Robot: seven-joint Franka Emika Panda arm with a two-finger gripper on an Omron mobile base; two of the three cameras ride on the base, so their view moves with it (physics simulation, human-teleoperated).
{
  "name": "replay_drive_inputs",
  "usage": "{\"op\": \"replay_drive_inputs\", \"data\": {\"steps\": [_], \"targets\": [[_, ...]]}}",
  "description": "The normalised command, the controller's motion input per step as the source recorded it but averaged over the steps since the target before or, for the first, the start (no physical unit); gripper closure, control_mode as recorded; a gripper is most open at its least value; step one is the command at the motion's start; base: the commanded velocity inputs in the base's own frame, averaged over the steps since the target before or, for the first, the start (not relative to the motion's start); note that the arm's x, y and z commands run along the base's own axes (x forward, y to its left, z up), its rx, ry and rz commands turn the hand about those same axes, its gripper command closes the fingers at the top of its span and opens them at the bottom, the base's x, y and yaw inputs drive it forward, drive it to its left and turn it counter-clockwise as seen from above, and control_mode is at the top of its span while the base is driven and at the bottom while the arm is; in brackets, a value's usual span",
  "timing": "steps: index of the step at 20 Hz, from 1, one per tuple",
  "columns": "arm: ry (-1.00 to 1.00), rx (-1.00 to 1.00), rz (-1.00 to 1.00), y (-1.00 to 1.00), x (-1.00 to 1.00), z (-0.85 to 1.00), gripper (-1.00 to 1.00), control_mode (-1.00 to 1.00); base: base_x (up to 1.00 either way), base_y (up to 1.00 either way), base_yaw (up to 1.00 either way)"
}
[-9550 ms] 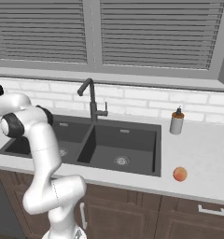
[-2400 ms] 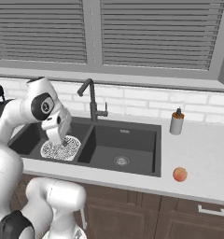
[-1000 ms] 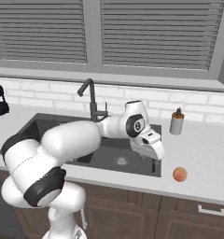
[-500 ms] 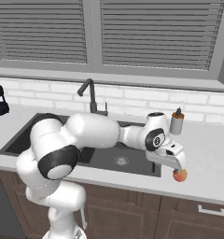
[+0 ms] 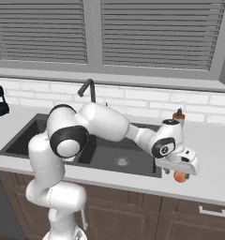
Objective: Put the colander in the sink, put the peach in the colander, and turn on the sink faucet and pour water over the colander.
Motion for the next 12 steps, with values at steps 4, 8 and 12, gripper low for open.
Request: {"op": "replay_drive_inputs", "data": {"steps": [4, 8, 12], "targets": [[0.00, 0.09, 0.15, -0.08, 0.11, -0.21, -1.00, -1.00, 0.00, 0.00, 0.00], [0.00, 0.09, 0.14, -0.01, 0.12, -0.23, -1.00, -1.00, 0.00, 0.00, 0.00], [0.00, 0.09, 0.12, 0.00, 0.25, -0.18, -1.00, -1.00, 0.00, 0.00, 0.00]]}}
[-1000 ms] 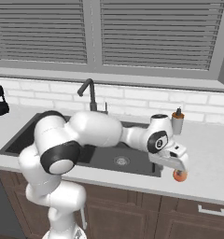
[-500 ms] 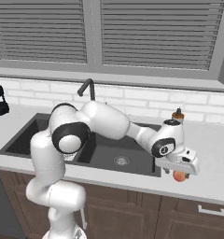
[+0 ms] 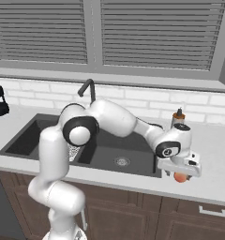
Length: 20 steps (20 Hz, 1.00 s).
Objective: Put the colander in the sink, put the peach in the colander, and turn on the sink faucet and pour water over the colander.
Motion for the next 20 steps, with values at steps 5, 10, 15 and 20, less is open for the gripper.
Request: {"op": "replay_drive_inputs", "data": {"steps": [5, 10, 15, 20], "targets": [[0.00, 0.05, 0.09, -0.14, 0.29, -0.19, -1.00, -1.00, 0.00, 0.00, 0.00], [0.00, 0.02, 0.05, -0.25, 0.10, -0.24, -1.00, -1.00, 0.00, 0.00, 0.00], [0.00, 0.01, 0.03, -0.02, -0.04, -0.39, 1.00, -1.00, 0.00, 0.00, 0.00], [0.00, 0.04, 0.01, 0.00, -0.13, -0.24, 1.00, -1.00, 0.00, 0.00, 0.00]]}}
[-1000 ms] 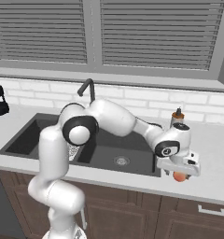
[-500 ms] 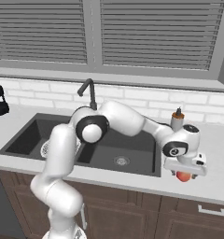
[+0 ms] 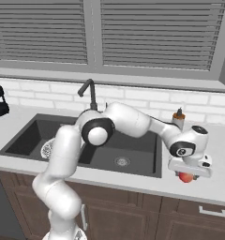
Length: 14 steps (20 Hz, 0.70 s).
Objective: Put the colander in the sink, put the peach in the colander, and turn on the sink faucet and pour water over the colander.
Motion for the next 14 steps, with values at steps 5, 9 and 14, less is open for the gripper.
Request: {"op": "replay_drive_inputs", "data": {"steps": [5, 9, 14], "targets": [[-0.08, 0.07, 0.03, 0.38, -0.22, 0.01, 1.00, -1.00, 0.00, 0.00, 0.00], [-0.15, 0.03, 0.01, 0.96, -0.13, 0.21, 1.00, -1.00, 0.00, 0.00, 0.00], [-0.10, 0.00, 0.00, 1.00, -0.02, 0.26, 1.00, -1.00, 0.00, 0.00, 0.00]]}}
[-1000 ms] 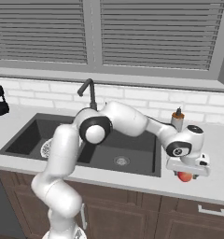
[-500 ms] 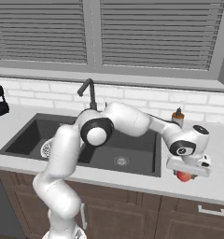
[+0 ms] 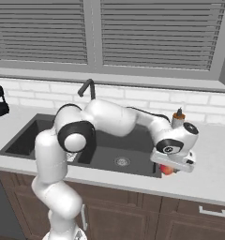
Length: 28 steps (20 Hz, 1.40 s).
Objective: Put the colander in the sink, put the peach in the colander, and turn on the sink faucet and pour water over the colander.
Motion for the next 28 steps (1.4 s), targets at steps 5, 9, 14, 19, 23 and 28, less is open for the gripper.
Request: {"op": "replay_drive_inputs", "data": {"steps": [5, 9, 14, 19, 23, 28], "targets": [[0.00, 0.00, 0.03, 1.00, 0.00, 0.33, 1.00, -1.00, 0.00, 0.00, 0.00], [0.00, 0.00, 0.05, 1.00, 0.00, 0.32, 1.00, -1.00, 0.00, 0.00, 0.00], [0.00, 0.00, 0.07, 1.00, 0.00, 0.25, 1.00, -1.00, 0.00, 0.00, 0.00], [0.00, 0.00, 0.07, 1.00, 0.00, 0.14, 1.00, -1.00, 0.00, 0.00, 0.00], [0.00, 0.00, 0.06, 1.00, 0.00, 0.10, 1.00, -1.00, 0.00, 0.00, 0.00], [0.00, 0.00, 0.03, 1.00, 0.00, 0.11, 1.00, -1.00, 0.00, 0.00, 0.00]]}}
